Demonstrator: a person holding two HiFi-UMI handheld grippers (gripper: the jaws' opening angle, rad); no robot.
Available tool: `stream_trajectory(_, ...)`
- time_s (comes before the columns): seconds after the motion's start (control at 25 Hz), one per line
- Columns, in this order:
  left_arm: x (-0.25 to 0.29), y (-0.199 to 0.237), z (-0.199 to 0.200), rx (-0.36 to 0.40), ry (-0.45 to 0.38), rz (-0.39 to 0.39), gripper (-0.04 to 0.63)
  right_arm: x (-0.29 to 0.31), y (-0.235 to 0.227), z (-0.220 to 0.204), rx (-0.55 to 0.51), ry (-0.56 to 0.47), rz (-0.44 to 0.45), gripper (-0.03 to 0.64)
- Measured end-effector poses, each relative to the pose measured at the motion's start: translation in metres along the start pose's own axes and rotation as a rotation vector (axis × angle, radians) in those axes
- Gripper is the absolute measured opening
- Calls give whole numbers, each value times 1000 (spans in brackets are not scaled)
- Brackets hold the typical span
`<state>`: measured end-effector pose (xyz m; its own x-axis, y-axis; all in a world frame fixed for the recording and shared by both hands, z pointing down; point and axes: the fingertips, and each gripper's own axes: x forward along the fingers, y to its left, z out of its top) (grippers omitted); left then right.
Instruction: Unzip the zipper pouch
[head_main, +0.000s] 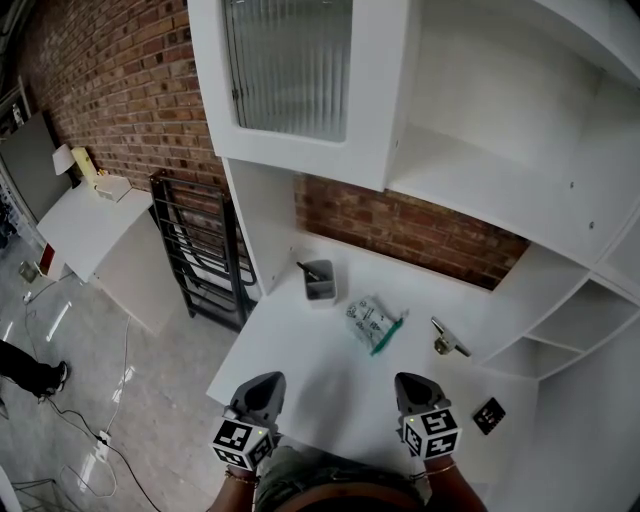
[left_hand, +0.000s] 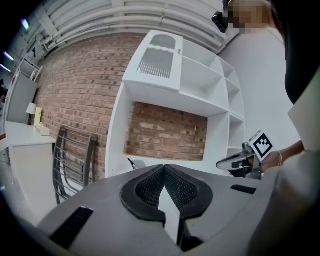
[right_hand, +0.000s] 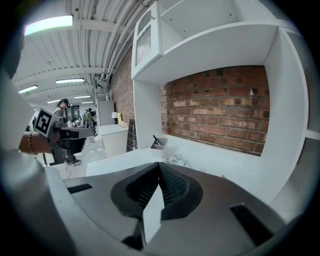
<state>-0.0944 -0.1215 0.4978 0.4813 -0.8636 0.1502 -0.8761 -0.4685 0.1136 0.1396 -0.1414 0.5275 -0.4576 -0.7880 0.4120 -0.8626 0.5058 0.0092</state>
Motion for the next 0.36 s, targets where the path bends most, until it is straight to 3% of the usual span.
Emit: stream_trajectory(0.36, 3, 9, -2, 4, 13, 16, 3, 4, -6, -1, 5, 9, 0, 2)
